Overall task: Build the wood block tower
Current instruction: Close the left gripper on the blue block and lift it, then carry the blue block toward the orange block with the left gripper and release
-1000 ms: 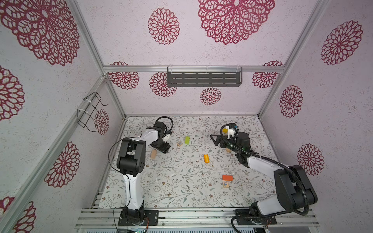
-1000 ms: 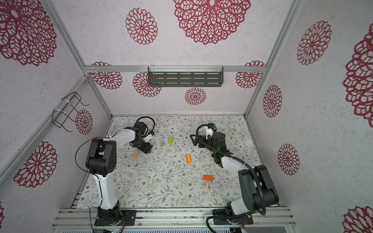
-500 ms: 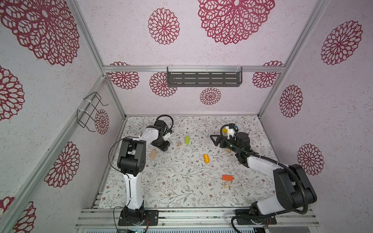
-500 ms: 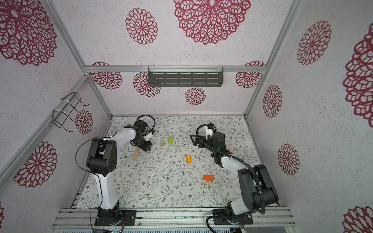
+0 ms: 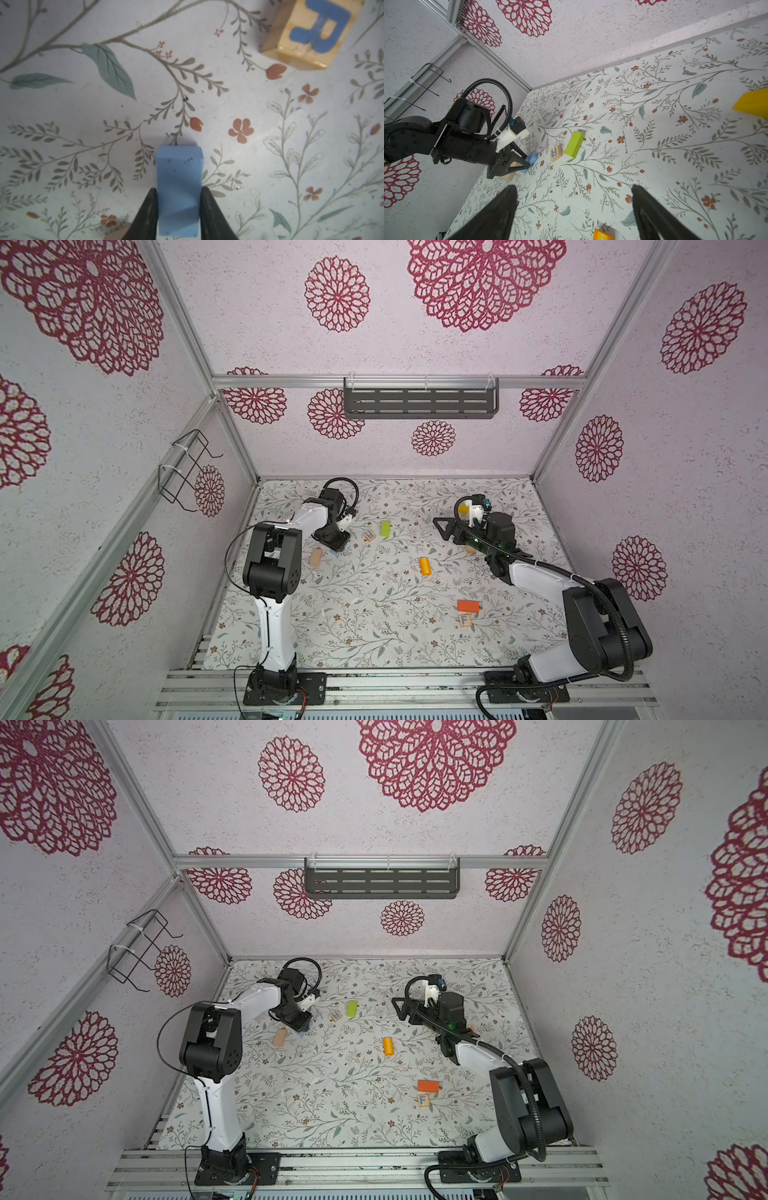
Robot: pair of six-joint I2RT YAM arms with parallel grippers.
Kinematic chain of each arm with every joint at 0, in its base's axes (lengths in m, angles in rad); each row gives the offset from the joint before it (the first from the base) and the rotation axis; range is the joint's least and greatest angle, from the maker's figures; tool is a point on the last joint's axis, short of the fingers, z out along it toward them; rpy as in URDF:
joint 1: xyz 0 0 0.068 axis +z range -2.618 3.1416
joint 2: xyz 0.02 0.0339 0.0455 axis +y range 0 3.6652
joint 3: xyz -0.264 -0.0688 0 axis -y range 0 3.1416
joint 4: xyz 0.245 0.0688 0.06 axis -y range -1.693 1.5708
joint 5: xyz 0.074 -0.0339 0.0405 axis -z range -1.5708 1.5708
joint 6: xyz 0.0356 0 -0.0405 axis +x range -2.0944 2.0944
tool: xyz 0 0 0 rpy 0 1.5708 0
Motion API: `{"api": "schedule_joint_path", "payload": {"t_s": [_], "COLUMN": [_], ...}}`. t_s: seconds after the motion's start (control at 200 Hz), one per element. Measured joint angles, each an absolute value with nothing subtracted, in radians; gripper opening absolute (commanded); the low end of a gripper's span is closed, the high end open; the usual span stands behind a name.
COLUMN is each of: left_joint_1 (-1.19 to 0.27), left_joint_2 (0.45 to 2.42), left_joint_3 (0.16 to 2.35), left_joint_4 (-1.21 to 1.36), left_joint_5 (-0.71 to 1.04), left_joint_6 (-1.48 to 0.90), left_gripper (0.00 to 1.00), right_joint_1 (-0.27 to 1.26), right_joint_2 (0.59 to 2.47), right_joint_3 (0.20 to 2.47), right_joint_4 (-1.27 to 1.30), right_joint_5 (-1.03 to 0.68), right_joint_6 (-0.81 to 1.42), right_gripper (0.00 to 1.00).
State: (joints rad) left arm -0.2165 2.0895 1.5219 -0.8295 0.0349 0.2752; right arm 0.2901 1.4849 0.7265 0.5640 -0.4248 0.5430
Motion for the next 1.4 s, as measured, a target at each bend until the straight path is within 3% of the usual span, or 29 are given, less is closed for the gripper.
{"api": "schedule_joint_path", "payload": {"t_s": [0.64, 0.981, 1.181, 1.396], "left_joint_1": [-0.328, -0.576, -0.647, -0.709], "left_joint_2": [2.085, 1.918, 1.895, 1.898], "left_joint_3": [1.662, 1.700, 1.702, 1.680], "left_joint_4": [-0.935, -1.012, -1.017, -1.001], "left_joint_5": [-0.040, -0.081, -0.128, -0.172], "left_joint_6": [0.132, -0.142, -0.344, -0.537], "left_gripper": [0.28, 0.32, 0.38, 0.33], "right_joint_1": [0.278, 0.277, 0.277, 0.275], "right_joint_2": [1.476, 1.228, 1.137, 1.041], "right_joint_3": [0.727, 0.793, 0.795, 0.772], "right_joint_4": [0.498, 0.161, -0.017, -0.144], "right_joint_5": [-0.420, -0.270, -0.168, -0.080], "right_joint_6": [0.552, 0.493, 0.494, 0.499], "right_gripper": [0.93, 0.96, 0.97, 0.99]}}
